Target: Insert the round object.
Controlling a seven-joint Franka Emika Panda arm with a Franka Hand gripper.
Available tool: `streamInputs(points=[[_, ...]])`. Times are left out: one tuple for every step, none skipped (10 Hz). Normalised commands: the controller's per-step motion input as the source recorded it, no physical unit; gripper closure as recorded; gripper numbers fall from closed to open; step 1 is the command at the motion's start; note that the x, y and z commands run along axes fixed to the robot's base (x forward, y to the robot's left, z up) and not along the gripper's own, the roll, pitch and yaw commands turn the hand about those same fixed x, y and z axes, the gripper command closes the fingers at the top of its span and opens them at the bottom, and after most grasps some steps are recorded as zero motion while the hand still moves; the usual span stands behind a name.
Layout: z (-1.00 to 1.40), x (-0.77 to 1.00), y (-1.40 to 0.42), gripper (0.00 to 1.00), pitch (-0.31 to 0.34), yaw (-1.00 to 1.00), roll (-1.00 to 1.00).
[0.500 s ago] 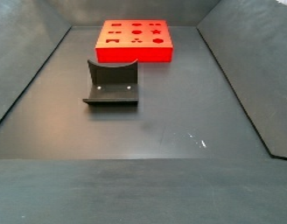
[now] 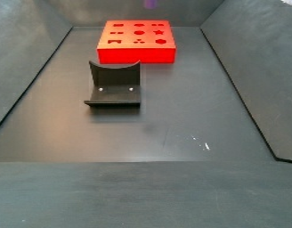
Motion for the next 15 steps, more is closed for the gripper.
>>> streamInputs(points=[[-0.21, 0.76, -0.13, 1.0, -0.233, 0.0, 0.13], [-0.26, 0.67, -0.25, 1.0, -0.18, 0.03, 0.27], [-0.44, 0.58, -0.42, 1.0, -0.107, 0.03, 0.35], [-0.35, 0.38, -0.37, 1.0, -0.021, 0.09, 0.44], [-0.28, 0.12, -0.34, 1.0, 0.0, 0.19, 0.5], [-0.54, 0.06, -0.01, 1.0, -0.02, 0.14, 0.18], [-0.59, 0.0, 0.0, 1.0, 0.0, 0.09, 0.1], [-0.65, -0.21, 0.05, 1.0, 0.0, 0.0, 0.01], [-0.54, -0.29, 0.0, 1.0, 0.027, -0.03, -0.04], [-0.31, 0.0, 0.0, 1.0, 0.0, -0.01, -0.14], [-0.22, 0.11, 0.0, 1.0, 0.0, 0.0, -0.12], [-0.23, 0.11, 0.0, 1.0, 0.0, 0.0, -0.1], [-0.28, 0.11, 0.0, 1.0, 0.0, 0.0, -0.06], [-0.28, 0.12, -0.01, 1.0, 0.0, 0.0, -0.01], [-0.27, 0.11, -0.01, 1.0, 0.0, 0.0, 0.0]])
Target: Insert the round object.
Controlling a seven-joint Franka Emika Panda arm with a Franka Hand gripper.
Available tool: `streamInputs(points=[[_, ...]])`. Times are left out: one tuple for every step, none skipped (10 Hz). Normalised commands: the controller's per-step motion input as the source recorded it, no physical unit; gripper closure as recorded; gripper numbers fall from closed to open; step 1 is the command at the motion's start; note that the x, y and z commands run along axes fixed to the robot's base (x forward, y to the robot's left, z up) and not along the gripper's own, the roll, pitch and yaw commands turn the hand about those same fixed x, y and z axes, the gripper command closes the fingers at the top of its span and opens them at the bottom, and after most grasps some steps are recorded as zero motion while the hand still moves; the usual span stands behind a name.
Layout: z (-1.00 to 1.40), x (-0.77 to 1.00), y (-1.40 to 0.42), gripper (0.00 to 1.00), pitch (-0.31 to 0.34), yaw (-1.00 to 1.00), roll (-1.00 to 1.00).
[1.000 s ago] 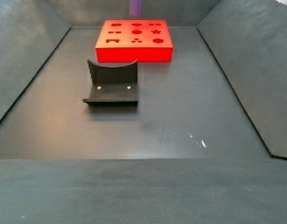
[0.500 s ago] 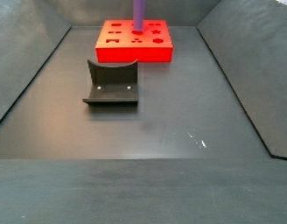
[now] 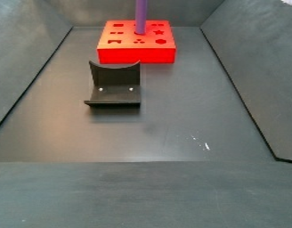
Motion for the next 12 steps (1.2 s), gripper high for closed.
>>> streamInputs(points=[[-0.26, 0.13, -0.02, 1.0, 0.0, 0.0, 0.0], [-0.25, 0.1, -0.02, 1.0, 0.0, 0.0, 0.0], [-0.24, 0.0, -0.02, 1.0, 0.0, -0.01, 0.01], [-0.17, -0.02, -0.02, 1.0, 0.024, -0.01, 0.08], [-0.02, 0.0, 0.0, 1.0, 0.0, 0.0, 0.0], [-0.62, 0.03, 0.0, 1.0, 0.043, -0.12, -0.01], [-0.94, 0.12, -0.05, 1.0, 0.107, -0.22, 0.04], [-0.9, 0.11, -0.09, 1.0, 0.106, -0.3, 0.04], [-0.9, 0.12, -0.1, 1.0, 0.107, -0.32, 0.02], [-0.92, 0.1, -0.13, 1.0, 0.104, -0.31, 0.0], [-0.92, 0.08, -0.06, 1.0, 0.114, -0.31, 0.0], [0.0, 0.04, 0.0, 1.0, 0.0, -0.03, 0.0]])
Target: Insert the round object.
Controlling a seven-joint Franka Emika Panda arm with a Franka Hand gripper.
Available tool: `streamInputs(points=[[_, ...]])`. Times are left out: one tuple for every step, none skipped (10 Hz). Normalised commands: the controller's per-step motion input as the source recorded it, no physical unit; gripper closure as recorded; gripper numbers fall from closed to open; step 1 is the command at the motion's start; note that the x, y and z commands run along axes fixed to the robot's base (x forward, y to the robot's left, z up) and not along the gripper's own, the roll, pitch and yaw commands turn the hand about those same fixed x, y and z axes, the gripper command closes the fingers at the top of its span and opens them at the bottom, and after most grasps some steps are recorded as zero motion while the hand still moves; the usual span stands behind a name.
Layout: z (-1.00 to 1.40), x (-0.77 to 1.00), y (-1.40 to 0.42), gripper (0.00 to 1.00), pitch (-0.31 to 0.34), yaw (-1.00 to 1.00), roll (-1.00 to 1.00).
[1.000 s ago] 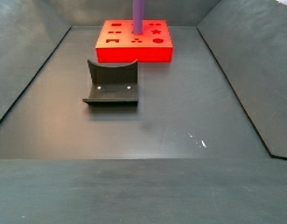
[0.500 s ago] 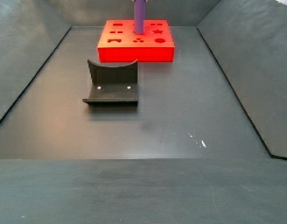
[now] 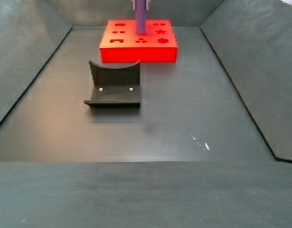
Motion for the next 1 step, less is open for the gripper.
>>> streamInputs(points=[[0.0, 0.0, 0.0, 1.0, 0.0, 0.0, 0.0]])
